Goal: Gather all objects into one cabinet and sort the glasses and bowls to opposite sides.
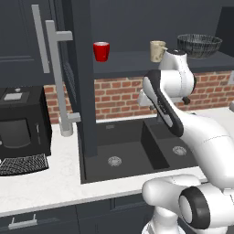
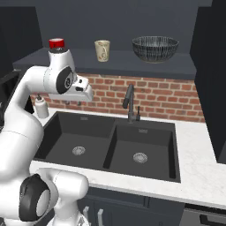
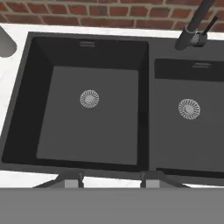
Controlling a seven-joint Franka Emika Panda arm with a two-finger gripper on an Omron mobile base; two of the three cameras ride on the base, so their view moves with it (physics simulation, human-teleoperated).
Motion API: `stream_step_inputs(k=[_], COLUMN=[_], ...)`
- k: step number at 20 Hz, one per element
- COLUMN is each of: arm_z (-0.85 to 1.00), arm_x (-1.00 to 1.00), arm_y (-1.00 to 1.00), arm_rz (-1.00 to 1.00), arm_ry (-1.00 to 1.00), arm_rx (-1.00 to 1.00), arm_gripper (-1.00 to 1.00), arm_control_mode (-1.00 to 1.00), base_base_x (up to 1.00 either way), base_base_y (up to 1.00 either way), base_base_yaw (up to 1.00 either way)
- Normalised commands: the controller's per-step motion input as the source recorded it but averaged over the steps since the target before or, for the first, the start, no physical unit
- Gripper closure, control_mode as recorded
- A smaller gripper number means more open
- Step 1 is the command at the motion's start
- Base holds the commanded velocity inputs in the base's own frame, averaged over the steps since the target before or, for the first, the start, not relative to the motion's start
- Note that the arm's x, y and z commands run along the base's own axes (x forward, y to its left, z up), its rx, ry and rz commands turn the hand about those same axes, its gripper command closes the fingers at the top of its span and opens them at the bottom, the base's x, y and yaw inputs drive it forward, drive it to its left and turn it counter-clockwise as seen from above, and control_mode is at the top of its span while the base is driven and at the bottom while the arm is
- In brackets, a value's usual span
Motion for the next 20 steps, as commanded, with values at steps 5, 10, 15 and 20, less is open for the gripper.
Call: stream_step_inputs(k=[5, 10, 15, 20], arm_z=[0.00, 0.00, 0.02, 0.63], arm_x=[-0.52, -1.00, -1.00, -0.65], arm_y=[0.00, 0.00, 0.00, 0.00], arm_rz=[0.00, -0.03, -0.01, -0.06], arm_ry=[0.02, 0.01, -0.01, 0.00], arm_rx=[0.00, 0.00, 0.00, 0.00], arm_gripper=[-1.00, -1.00, -1.00, -1.00], arm_control_mode=[-1.00, -1.00, -1.00, -1.00], base_base_x=[0.00, 0.00, 0.00, 0.00], base_base_y=[0.00, 0.00, 0.00, 0.00], base_base_yaw=[0.00, 0.00, 0.00, 0.00])
